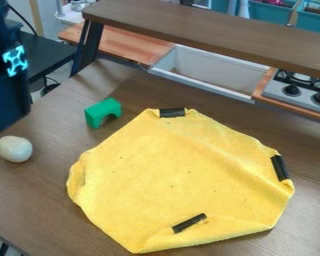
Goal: Take the egg and put it on the left bottom of the cloth
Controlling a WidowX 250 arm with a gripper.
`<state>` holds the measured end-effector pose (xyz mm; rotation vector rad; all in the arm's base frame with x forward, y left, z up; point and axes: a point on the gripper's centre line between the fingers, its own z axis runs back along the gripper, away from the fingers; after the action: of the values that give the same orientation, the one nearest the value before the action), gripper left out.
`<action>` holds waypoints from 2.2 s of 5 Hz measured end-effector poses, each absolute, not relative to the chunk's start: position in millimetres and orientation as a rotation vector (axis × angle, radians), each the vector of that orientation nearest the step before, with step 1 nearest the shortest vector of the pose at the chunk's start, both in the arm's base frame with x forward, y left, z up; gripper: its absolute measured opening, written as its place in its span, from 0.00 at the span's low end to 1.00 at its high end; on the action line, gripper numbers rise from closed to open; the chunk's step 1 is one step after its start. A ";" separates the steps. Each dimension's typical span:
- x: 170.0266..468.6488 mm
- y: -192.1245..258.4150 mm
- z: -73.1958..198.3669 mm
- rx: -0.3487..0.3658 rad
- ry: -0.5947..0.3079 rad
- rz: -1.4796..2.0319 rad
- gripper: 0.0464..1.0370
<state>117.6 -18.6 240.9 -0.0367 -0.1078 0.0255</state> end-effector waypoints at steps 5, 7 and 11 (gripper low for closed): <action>233.7 78.9 116.3 -0.029 -0.320 0.095 0.96; 266.3 134.1 57.4 0.162 -0.362 0.466 0.96; 284.9 172.4 17.6 0.121 -0.261 0.953 0.96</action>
<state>284.9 172.4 17.6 0.1209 -0.2613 0.9535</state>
